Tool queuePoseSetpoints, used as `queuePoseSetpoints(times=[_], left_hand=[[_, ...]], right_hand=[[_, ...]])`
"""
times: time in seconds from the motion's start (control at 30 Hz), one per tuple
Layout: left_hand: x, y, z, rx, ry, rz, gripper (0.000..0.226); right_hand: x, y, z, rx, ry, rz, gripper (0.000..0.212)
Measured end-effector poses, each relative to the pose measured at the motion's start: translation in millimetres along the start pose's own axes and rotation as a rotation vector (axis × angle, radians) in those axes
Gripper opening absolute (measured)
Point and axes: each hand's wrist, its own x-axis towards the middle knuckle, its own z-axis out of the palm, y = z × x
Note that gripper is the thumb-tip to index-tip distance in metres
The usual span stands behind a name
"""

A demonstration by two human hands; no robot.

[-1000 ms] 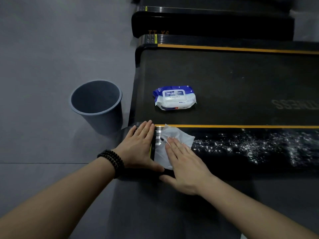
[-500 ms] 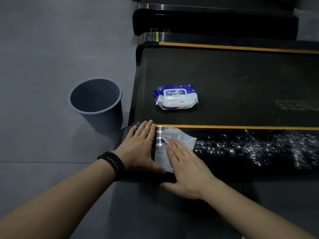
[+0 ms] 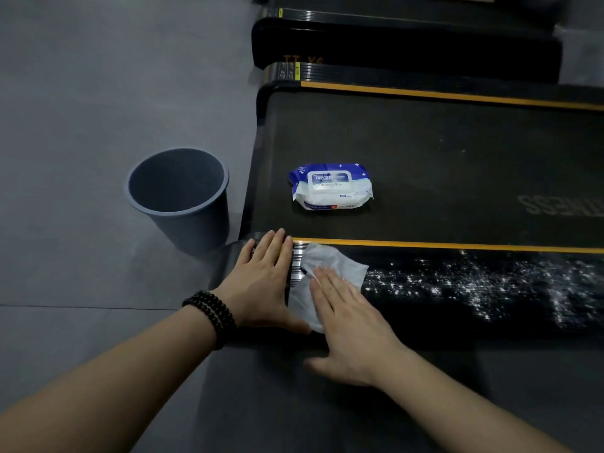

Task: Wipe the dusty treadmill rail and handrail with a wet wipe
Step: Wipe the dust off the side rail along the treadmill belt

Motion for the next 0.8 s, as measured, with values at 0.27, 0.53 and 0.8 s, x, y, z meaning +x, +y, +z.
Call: queuePoseSetpoints(times=[0.27,0.53,0.8], left_hand=[[0.4,3.6,-0.8,-0.001,-0.009,-0.017,0.152],[1.6,5.0,-1.6,-0.005,-0.029,-0.030,0.154],[3.4,6.7,-2.0,-0.003,-0.026,-0.033,0.151]], right_hand=[[6.6,6.3,-4.3,-0.047,-0.022,0.007,0.120],[-3.9,5.0,-0.1,-0.034,-0.041,-0.004,0.118],[-13.4,5.7,-11.7,0.140,0.038,0.013,0.085]])
